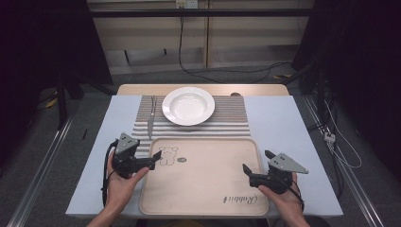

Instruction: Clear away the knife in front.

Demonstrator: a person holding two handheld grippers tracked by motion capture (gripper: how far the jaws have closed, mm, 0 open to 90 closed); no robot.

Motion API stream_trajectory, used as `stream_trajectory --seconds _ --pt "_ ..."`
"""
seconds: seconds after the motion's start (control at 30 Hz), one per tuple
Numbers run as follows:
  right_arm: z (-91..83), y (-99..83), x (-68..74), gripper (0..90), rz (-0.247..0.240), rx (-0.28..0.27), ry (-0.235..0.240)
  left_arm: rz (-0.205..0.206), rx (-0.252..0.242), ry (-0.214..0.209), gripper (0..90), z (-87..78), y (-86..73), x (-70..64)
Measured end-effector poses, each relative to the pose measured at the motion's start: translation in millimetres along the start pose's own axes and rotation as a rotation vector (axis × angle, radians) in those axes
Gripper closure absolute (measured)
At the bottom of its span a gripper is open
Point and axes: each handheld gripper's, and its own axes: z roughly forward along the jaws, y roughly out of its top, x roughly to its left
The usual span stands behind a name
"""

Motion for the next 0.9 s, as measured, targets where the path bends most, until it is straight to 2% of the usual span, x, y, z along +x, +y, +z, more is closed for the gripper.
stream_trajectory --seconds 0.03,0.1,0.23,0.37,0.47,0.53,0.67,0.8,0.83,0.9 --pt "-0.4 0.3 0.6 7.2 -0.003 -0.001 -0.001 0.0 0.0 0.0 9.9 0.0 0.0 0.0" --pt "-0.7 0.4 1.6 7.2 -0.007 -0.001 -0.001 0.018 0.001 0.026 9.9 1.8 1.7 2.6" --pt "-0.4 0.7 2.3 7.2 -0.011 -0.002 -0.001 -0.016 0.037 0.007 9.9 8.2 7.7 8.4" --pt "1.1 0.5 1.7 7.2 -0.005 0.004 -0.001 0.003 0.052 0.016 10.0 15.2 16.0 12.5" --pt "1.2 0.2 1.8 7.3 -0.003 0.011 0.004 -0.013 0.055 0.011 10.0 20.3 22.1 16.1" --pt "-0.1 -0.1 2.5 7.3 -0.008 0.012 0.006 0.008 0.044 0.052 10.7 22.5 28.7 18.6" --pt "-0.4 -0.2 2.6 7.3 -0.006 0.012 0.006 0.015 0.056 0.057 10.2 26.8 36.6 21.7" --pt "0.9 -0.2 2.1 7.2 -0.001 0.012 0.017 0.041 0.047 0.111 10.2 34.7 46.7 30.3" --pt "0.9 -0.2 2.1 7.2 -0.001 0.012 0.017 0.039 0.047 0.127 10.2 37.4 48.7 33.8" --pt "2.3 -0.7 1.4 7.2 0.008 0.012 0.026 0.019 0.056 0.116 10.2 44.2 52.8 42.0"
